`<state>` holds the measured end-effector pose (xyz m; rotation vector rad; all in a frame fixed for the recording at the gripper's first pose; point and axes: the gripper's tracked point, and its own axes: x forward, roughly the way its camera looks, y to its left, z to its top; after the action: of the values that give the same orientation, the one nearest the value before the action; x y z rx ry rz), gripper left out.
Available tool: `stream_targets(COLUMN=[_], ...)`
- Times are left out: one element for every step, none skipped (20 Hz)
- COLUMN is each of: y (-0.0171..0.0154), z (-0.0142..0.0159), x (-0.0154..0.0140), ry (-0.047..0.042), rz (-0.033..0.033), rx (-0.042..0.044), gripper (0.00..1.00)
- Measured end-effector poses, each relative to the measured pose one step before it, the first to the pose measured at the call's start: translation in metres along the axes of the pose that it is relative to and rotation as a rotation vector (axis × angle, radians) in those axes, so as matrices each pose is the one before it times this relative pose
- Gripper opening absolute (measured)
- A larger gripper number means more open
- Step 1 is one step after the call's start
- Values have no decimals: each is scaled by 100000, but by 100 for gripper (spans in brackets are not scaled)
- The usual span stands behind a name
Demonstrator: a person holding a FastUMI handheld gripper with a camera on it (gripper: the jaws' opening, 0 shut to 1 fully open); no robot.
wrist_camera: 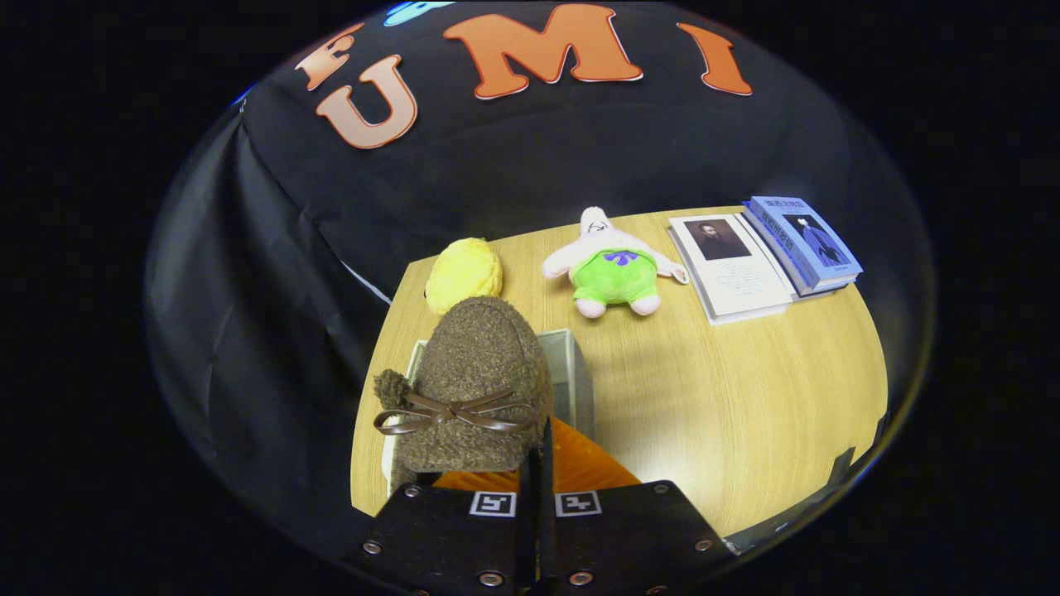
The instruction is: Open the storage box then place both shoes into the box .Put the left shoe in first, then the right shoe, with the right side of both shoes facing outward in a uniform manner.
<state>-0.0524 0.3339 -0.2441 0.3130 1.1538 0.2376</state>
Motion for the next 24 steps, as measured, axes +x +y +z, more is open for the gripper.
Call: stream_targets(y=[272, 360, 50, 42, 24, -17, 170, -174, 300, 406, 399, 236, 51, -316, -233, -407, -441, -540, -550, -456, -385, -448, -377, -553], z=[-557, -651, -597, -663, -482, -384, -414, -322, -56, -161, 349, 443, 450, 493, 639, 828, 728, 660, 914, 837, 1000, 943, 1109, 1188], x=[450, 357, 543, 498, 481, 233, 280, 45, -263, -162, -470, -535, -615, -630, -614, -668, -658, -558, -480, -670, -564, -523, -580, -545], ry=[978, 1324, 1381, 1556, 1297, 1179, 1416, 940, 330, 610, -1197, -1524, -1591, -1845, -2382, -3044, -2788, -2809, -2902, -2955, -3314, -3266, -3723, -3794], rz=[-1174, -837, -911, -799, -397, -394, 564, -249, 1066, 1864, 3009, 2235, 1611, 892, 1024, 494, 574, -68, 142, -20, 584, 231, 607, -41], rx=[-527, -797, -344, -144, 91, 8, -154, -469, -96, 104, 23, 13, -504, -581, -571, -290, -538, -485, -576, -397, -403, -216, -166, -161], gripper=[3, 3, 3, 4, 4, 7, 9, 17, 25, 32, 38, 48, 52, 60, 62, 68, 71, 76, 78, 82, 84, 87, 89, 90])
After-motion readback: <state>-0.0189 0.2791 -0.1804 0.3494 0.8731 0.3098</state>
